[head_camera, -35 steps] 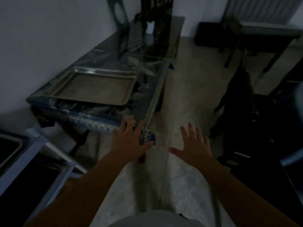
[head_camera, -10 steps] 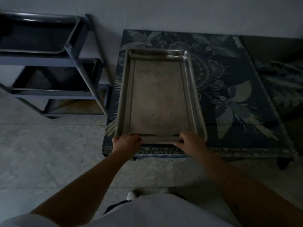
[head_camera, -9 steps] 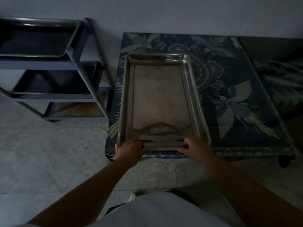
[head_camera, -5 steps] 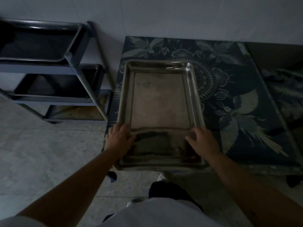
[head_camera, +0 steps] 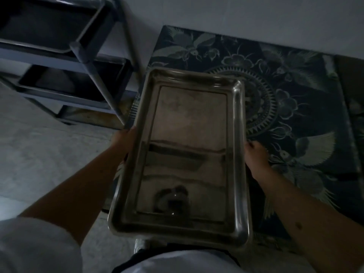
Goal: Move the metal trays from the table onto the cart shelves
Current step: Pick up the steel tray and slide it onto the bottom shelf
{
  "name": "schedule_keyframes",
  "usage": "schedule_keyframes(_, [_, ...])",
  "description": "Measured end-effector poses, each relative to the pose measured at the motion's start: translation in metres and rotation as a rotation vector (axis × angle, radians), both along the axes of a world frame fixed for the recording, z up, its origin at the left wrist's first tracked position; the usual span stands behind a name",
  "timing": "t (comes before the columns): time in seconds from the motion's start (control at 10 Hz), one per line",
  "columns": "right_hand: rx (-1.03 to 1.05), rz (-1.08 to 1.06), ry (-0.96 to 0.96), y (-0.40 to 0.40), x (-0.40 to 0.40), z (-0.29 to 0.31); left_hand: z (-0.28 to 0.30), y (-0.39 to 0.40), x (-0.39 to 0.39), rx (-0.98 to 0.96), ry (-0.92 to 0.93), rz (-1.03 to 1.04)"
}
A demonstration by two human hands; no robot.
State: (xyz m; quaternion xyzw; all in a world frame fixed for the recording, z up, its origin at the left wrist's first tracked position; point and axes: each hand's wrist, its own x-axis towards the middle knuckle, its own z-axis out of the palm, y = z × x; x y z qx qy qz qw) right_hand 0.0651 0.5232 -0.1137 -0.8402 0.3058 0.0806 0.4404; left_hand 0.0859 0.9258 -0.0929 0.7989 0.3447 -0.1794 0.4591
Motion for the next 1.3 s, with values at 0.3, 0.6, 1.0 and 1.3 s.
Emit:
schedule_keyframes(0.3, [0.081,0.076,-0.089,0.038,-0.022,0.02,0.003,0.044,-0.091,-0.08,-0.14,0.144])
schedule_keyframes(0.6, [-0.153,0.554,-0.13,0.207,-0.051,0.042,0.028,0.156,-0.261,-0.097,-0.199,0.535])
schedule_keyframes(1.0, [-0.197,1.269,-0.193,0.503,-0.183,0.05,0.043,0.255,-0.576,0.123,-0.244,1.185])
schedule_keyframes(1.3, [-0.229,1.524,-0.269,0.608,-0.222,0.042,0.03,0.269,-0.646,0.164,-0.245,1.413])
